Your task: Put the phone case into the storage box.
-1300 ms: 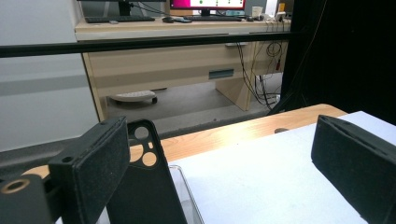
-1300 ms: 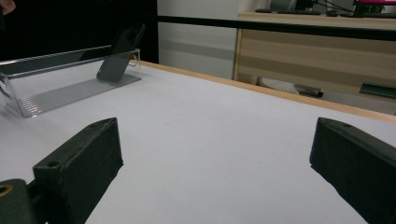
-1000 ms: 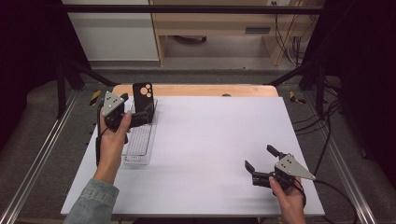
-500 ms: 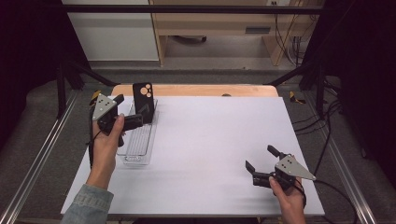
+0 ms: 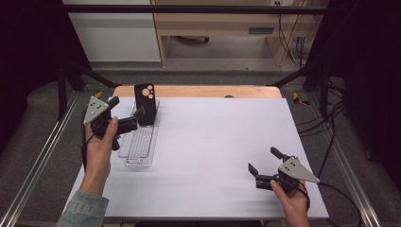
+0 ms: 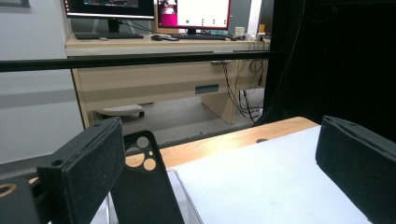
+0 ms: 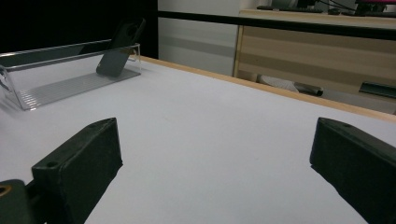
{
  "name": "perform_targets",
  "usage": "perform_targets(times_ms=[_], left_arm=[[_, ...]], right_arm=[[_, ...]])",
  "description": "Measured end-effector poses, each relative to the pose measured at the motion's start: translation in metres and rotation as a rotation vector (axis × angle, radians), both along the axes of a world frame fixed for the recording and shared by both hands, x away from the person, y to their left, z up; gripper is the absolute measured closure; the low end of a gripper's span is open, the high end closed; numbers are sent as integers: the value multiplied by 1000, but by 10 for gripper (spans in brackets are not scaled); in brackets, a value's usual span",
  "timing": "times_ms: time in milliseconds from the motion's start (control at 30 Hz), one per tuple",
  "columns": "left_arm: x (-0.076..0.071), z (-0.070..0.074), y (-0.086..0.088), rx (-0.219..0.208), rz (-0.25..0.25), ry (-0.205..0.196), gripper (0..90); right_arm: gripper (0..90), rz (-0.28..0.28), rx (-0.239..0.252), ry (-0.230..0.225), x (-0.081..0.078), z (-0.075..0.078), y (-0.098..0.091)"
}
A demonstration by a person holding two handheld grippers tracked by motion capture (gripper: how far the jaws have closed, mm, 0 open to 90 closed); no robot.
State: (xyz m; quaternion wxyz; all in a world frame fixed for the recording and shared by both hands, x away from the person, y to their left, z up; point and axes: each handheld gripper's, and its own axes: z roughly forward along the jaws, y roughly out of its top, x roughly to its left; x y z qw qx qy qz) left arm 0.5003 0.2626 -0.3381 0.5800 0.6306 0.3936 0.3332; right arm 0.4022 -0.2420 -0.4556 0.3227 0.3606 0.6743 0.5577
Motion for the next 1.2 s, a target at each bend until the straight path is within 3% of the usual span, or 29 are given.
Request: perform_targets(times_ms=[333, 733, 1200], left_arm=[[-7, 2, 5, -10, -21, 3, 12], [-28, 18, 10, -15, -42, -55, 11], [-53, 9, 30, -9, -28, -92, 10]], right_arm=[[24, 3, 3, 0, 0, -1, 0], [23, 20, 6, -9, -2, 1, 0], [25, 39, 13, 6, -1, -1, 1]])
